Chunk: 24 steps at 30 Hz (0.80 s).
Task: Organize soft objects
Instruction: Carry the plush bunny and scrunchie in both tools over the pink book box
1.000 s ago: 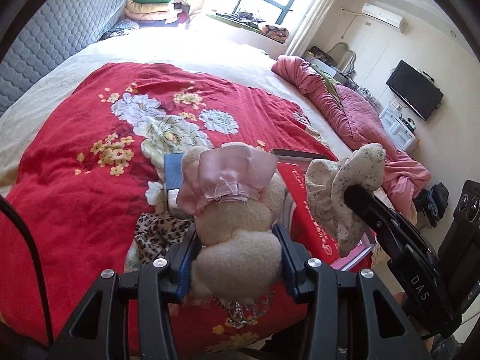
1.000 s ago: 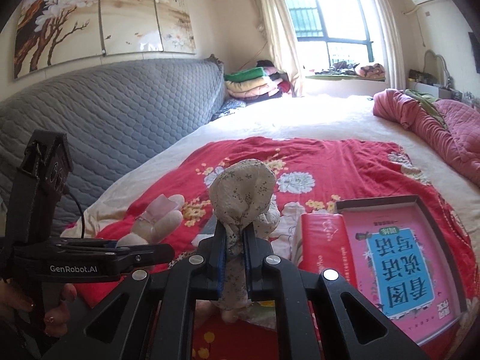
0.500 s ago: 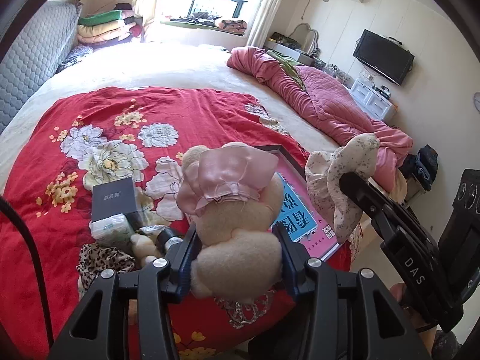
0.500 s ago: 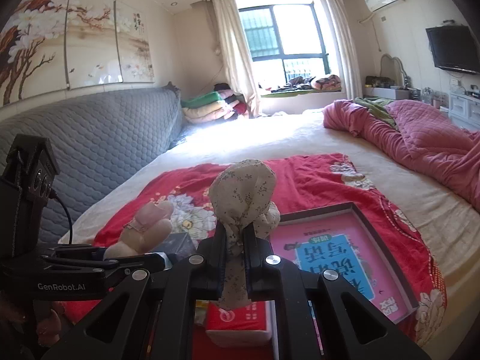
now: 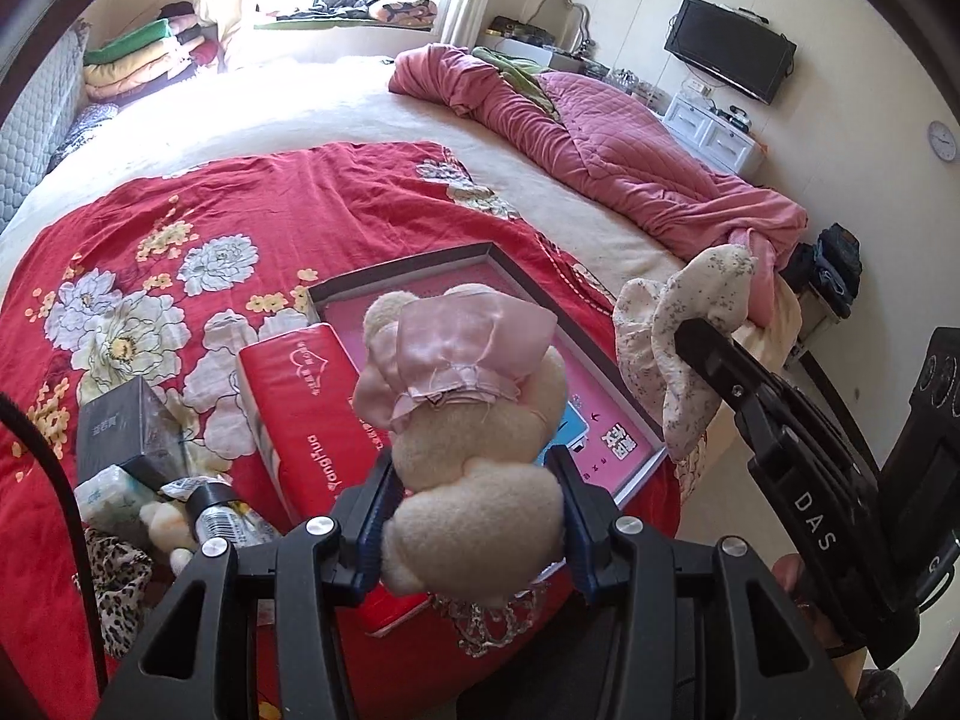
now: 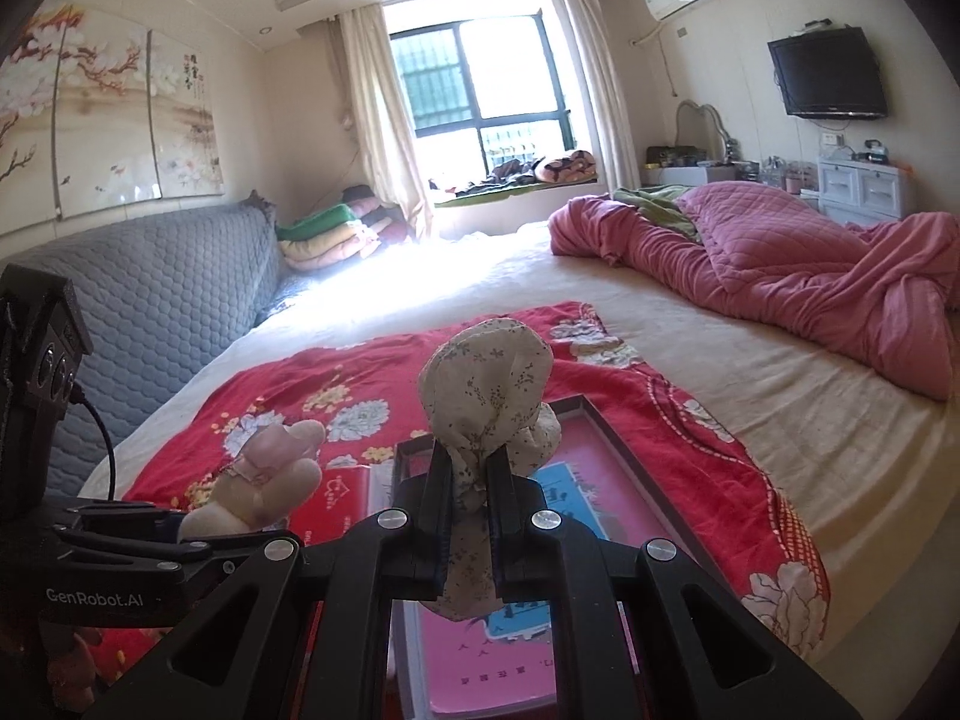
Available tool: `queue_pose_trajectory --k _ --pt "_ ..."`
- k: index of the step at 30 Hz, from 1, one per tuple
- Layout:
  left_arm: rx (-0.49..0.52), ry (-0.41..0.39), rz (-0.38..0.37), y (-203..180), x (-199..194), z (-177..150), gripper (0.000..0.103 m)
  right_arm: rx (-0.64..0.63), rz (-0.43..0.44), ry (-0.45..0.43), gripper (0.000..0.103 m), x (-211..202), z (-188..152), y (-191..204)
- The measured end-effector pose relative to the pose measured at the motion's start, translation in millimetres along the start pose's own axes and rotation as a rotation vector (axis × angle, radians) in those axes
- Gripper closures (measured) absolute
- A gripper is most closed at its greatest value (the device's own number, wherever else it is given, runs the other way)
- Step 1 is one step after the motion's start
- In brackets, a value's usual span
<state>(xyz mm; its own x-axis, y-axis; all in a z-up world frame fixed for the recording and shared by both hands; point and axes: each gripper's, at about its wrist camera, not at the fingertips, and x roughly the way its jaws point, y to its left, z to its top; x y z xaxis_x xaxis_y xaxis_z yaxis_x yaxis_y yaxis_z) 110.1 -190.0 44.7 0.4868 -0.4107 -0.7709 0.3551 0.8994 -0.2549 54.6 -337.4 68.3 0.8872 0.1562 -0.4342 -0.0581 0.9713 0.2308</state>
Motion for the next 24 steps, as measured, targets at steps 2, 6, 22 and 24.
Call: queue_pose_trajectory --k 2,6,22,24 --pt "0.002 0.023 -0.008 -5.0 10.5 1.6 0.055 0.015 -0.010 0.004 0.093 3.0 -2.5 -10.0" --pt "0.021 0.052 -0.010 -15.5 29.0 4.4 0.055 0.021 -0.040 0.017 0.093 9.4 -8.4 -25.5" --pt "0.085 0.205 -0.014 -44.3 89.4 -6.7 0.055 0.068 -0.121 0.196 0.093 58.2 -42.3 -75.3" --pt "0.093 0.218 -0.015 -46.3 92.9 -9.3 0.055 0.056 -0.136 0.216 0.093 63.1 -46.0 -76.0"
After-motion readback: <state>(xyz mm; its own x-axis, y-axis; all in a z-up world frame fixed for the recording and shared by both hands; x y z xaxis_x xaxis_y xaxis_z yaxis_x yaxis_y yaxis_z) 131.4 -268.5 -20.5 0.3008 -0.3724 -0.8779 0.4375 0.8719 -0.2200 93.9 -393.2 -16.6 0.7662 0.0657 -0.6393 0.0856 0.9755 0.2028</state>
